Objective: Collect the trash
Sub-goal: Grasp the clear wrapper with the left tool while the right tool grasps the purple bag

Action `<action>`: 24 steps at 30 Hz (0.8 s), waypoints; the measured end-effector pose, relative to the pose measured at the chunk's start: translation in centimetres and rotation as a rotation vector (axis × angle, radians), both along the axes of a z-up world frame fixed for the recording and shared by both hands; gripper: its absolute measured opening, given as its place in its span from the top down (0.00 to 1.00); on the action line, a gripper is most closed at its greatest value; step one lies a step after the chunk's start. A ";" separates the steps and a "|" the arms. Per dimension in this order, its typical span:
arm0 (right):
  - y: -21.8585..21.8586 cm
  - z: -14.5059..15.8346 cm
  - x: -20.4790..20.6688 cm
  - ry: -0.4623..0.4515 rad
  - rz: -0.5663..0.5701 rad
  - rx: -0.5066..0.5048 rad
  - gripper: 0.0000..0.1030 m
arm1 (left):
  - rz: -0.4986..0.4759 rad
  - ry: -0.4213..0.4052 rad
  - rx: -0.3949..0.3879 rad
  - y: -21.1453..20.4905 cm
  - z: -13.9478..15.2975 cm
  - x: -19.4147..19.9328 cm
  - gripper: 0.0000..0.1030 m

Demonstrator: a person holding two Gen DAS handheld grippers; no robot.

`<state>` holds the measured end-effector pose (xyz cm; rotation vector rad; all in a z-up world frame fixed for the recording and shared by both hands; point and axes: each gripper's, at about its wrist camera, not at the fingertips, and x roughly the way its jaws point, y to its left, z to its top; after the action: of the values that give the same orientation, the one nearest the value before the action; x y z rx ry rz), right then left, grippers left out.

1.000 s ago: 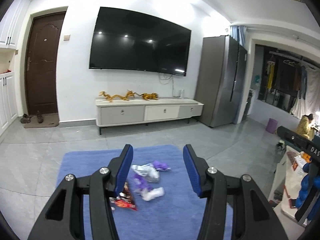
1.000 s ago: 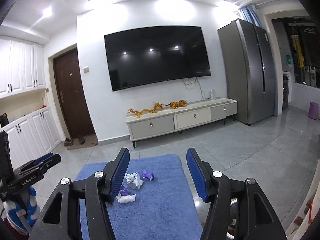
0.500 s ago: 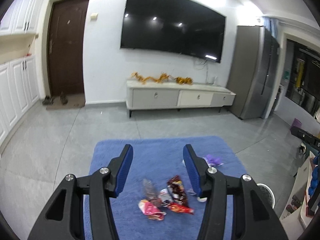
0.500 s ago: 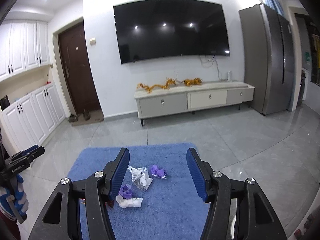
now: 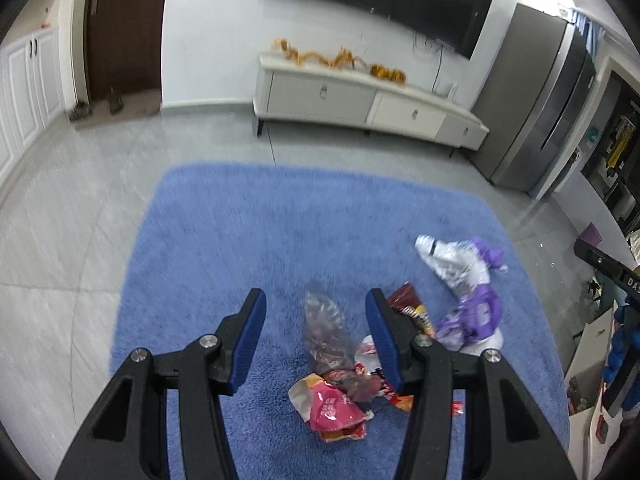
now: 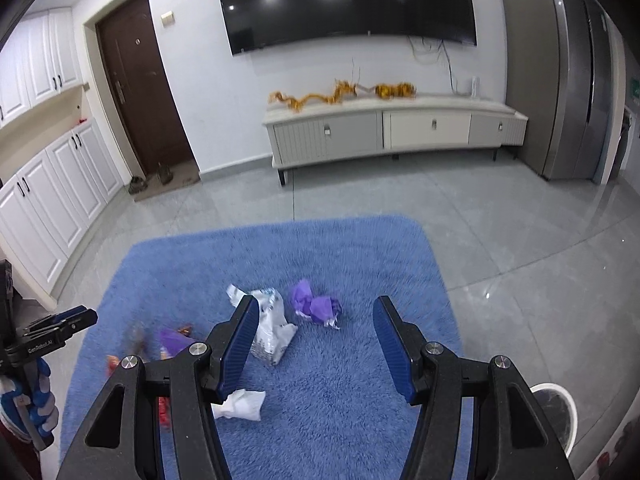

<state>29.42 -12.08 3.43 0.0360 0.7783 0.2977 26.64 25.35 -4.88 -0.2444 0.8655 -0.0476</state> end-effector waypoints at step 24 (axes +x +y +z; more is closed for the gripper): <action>1.9 -10.1 9.0 0.193 0.065 0.030 0.52 | -0.035 0.176 -0.019 -1.5 -6.7 4.7 0.88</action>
<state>38.47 -10.20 -6.68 0.0690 0.9676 0.3714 31.33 23.82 -11.58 -0.2537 1.0445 -0.0675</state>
